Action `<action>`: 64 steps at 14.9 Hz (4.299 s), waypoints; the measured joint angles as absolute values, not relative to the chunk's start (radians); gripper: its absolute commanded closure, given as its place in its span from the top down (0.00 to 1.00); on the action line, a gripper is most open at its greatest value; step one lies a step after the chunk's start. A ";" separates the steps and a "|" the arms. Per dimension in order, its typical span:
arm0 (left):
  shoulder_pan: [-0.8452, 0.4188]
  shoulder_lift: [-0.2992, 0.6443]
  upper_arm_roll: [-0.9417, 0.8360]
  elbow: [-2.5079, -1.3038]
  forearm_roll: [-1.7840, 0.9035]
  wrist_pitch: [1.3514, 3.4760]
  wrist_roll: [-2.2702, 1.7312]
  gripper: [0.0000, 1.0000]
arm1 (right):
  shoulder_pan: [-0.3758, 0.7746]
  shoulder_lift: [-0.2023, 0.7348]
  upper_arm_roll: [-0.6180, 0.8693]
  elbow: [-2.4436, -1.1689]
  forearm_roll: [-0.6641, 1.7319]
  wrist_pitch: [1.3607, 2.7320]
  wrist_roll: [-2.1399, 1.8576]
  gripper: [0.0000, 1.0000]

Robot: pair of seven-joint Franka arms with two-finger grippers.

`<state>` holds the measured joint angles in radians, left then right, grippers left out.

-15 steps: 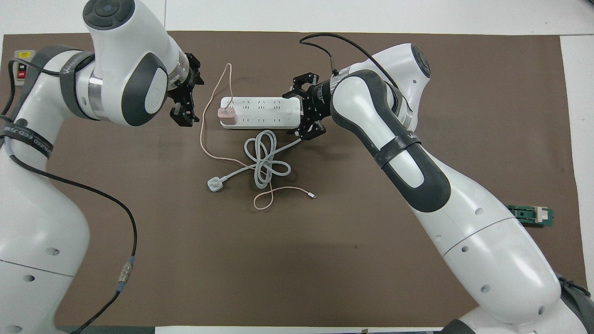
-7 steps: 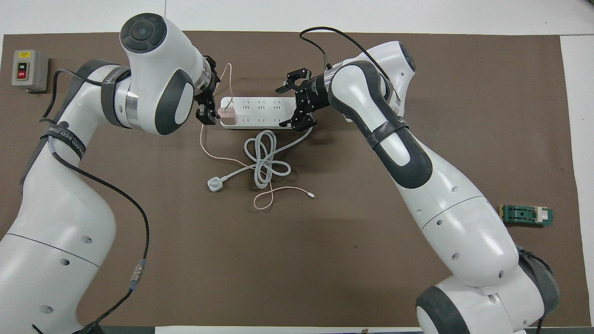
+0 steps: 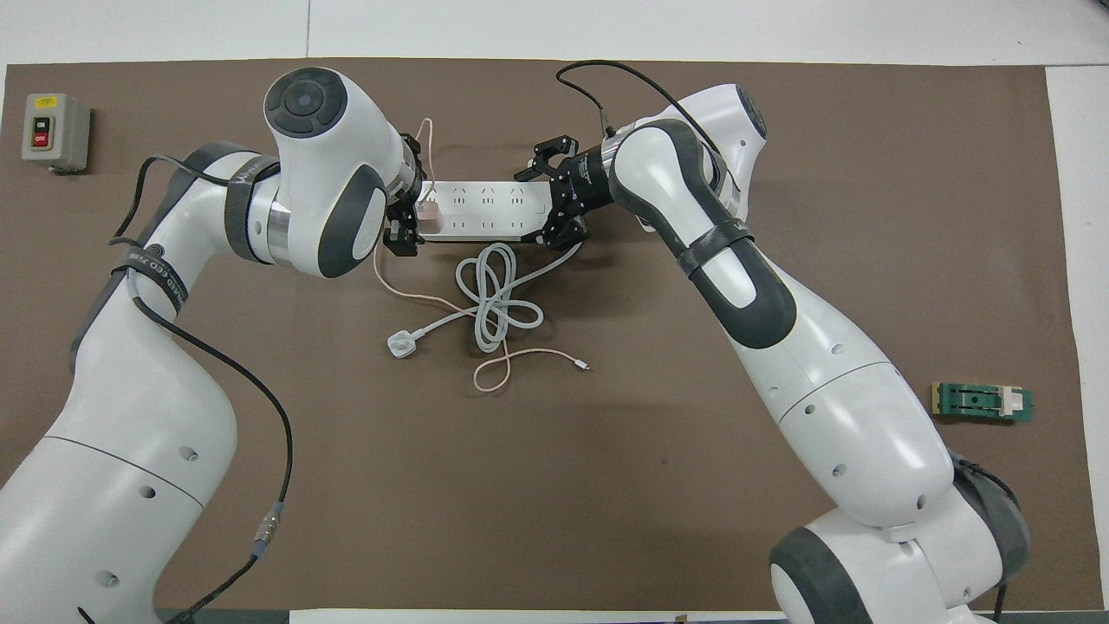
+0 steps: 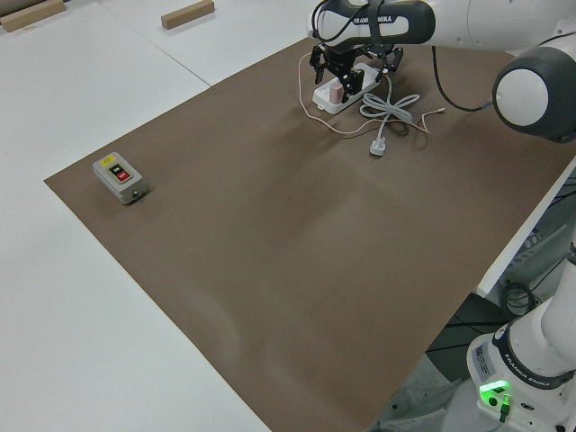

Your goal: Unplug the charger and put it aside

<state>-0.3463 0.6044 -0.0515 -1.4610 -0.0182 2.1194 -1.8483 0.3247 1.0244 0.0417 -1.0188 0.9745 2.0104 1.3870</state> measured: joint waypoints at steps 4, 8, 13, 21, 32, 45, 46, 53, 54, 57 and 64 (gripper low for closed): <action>-0.351 0.599 -0.052 -1.469 -0.017 2.121 -1.848 0.90 | 0.327 1.027 0.042 -1.018 0.974 2.016 1.379 1.00; -0.357 0.594 -0.051 -1.501 -0.015 2.143 -1.849 0.38 | 0.344 1.040 0.042 -1.018 0.974 2.055 1.364 1.00; -0.361 0.577 -0.051 -1.525 0.028 2.143 -1.849 0.00 | 0.348 1.042 0.042 -1.017 0.977 2.069 1.369 0.26; -0.361 0.575 -0.051 -1.518 0.032 2.129 -1.849 0.00 | 0.348 1.042 0.042 -1.018 0.977 2.071 1.369 0.28; -0.186 0.433 -0.029 -1.419 0.010 1.865 -1.467 0.00 | 0.349 1.042 0.041 -1.018 0.977 2.072 1.369 0.92; 0.171 0.282 -0.036 -1.738 -0.018 1.964 -0.486 1.00 | 0.292 0.815 -0.028 -1.092 0.819 1.966 1.360 1.00; 0.170 0.275 -0.037 -1.747 -0.018 1.969 -0.485 1.00 | 0.284 0.773 -0.042 -1.104 0.768 1.919 1.355 1.00; 0.148 0.234 -0.055 -1.650 -0.017 1.920 -0.457 1.00 | 0.128 0.499 -0.061 -1.146 0.288 1.566 0.609 1.00; 0.140 0.231 -0.056 -1.619 -0.017 1.886 -0.428 1.00 | 0.105 0.473 -0.061 -1.152 0.242 1.546 0.476 1.00; 0.122 0.211 -0.056 -1.565 -0.017 1.785 -0.316 1.00 | 0.052 0.407 -0.062 -1.174 0.145 1.528 0.099 1.00; 0.073 0.030 -0.061 -1.577 -0.018 1.566 -0.139 1.00 | 0.031 0.228 -0.062 -1.272 0.010 1.527 -0.153 1.00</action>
<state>0.0735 0.0304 -0.0612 -1.5766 -0.0179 1.5664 -0.1390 0.0310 0.2278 -0.0619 -1.2717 0.0099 1.5266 -0.1531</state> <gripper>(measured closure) 0.000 0.000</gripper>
